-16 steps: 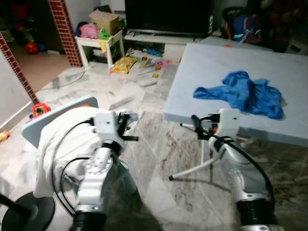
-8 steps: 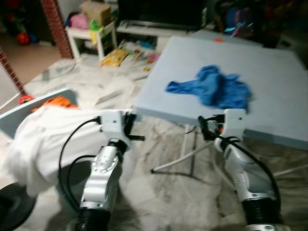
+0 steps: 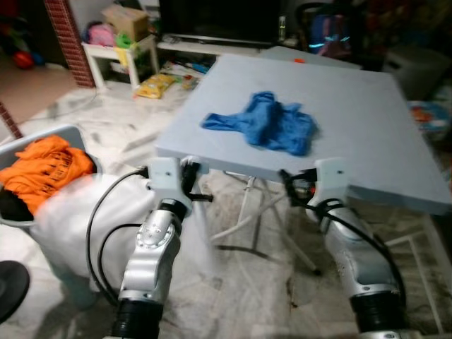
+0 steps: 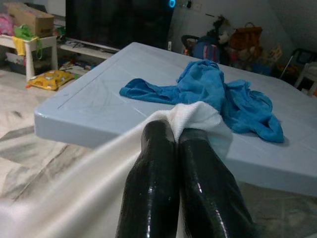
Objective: Hang hanger
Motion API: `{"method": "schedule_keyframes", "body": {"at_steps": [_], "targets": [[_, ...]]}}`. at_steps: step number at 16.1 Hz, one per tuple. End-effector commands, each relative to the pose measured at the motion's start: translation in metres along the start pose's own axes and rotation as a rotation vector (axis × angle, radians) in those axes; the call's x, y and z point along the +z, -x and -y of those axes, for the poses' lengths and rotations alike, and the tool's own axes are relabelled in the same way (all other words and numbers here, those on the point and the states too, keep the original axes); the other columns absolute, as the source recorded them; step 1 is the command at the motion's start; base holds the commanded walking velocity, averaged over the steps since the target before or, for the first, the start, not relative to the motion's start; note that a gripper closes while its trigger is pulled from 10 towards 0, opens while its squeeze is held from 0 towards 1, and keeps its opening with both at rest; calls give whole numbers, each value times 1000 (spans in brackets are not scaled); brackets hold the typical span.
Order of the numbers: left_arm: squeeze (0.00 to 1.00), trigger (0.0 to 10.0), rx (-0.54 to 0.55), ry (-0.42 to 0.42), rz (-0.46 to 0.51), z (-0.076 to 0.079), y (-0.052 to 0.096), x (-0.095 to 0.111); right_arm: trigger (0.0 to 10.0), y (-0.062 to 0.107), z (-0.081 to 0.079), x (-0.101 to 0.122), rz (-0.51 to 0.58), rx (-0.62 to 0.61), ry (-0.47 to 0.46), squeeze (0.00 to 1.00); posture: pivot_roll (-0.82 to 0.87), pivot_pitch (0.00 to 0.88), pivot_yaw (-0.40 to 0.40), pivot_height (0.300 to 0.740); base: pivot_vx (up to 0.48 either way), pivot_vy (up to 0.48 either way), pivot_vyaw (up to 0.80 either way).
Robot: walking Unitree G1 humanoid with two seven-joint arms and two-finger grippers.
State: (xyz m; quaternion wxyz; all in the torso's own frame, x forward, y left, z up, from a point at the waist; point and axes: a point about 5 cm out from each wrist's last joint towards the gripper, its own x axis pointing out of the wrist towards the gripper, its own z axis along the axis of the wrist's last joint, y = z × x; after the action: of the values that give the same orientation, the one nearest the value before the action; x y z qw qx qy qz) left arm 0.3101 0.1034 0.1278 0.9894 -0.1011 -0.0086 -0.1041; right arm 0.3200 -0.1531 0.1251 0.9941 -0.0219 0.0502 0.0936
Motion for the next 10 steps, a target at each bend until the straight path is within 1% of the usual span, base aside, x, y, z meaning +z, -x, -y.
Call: {"method": "schedule_keyframes", "body": {"at_steps": [1, 4, 6, 10], "targets": [[0, 10000, -23, 14, 36, 4, -5, 11, 10000, -1, -6, 12, 57, 28, -19, 0, -184, 0, -18, 740, 0, 0, 0], [0, 10000, -84, 20, 46, 17, -9, 15, 10000, -2, -5, 15, 69, 26, -31, 0, -185, 0, -18, 740, 0, 0, 0], [0, 10000, -95, 21, 35, 18, -10, 13, 10000, -3, -4, 14, 55, 17, -42, 0, -185, 0, -17, 740, 0, 0, 0], [0, 10000, -74, 22, 5, 7, -9, 8, 10000, -2, -3, 10, 39, 9, -43, 0, -180, 0, -17, 740, 0, 0, -756]]}}
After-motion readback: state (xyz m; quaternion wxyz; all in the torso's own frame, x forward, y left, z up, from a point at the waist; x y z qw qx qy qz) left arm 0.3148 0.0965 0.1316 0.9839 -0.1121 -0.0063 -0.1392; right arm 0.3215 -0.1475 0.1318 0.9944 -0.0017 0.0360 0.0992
